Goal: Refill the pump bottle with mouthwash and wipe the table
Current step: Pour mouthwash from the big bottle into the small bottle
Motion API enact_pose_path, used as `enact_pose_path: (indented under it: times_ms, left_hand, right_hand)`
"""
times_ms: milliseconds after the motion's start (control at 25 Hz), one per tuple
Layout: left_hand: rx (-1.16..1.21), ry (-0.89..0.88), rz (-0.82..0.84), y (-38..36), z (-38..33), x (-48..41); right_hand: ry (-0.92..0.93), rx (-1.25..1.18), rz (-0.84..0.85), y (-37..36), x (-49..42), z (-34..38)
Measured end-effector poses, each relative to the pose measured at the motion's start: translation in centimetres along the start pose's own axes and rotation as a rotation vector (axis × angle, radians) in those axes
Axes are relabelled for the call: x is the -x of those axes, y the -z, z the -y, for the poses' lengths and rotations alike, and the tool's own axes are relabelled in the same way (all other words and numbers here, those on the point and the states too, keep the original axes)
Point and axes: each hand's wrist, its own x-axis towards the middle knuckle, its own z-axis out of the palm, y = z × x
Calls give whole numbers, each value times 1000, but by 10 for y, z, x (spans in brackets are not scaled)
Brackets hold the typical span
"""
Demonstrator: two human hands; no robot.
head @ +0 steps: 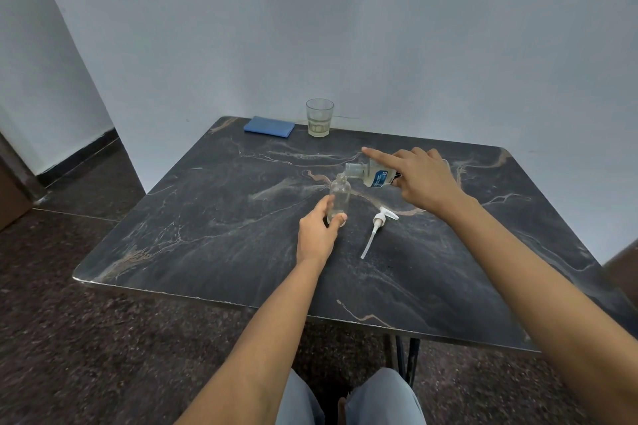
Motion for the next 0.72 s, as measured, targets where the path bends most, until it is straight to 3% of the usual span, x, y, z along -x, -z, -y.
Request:
enact_pose_path:
  times_ms: [720]
  left_hand:
    - [-24, -8, -8, -1, 1, -1]
  right_hand:
    - [4, 23, 17, 6, 0, 1]
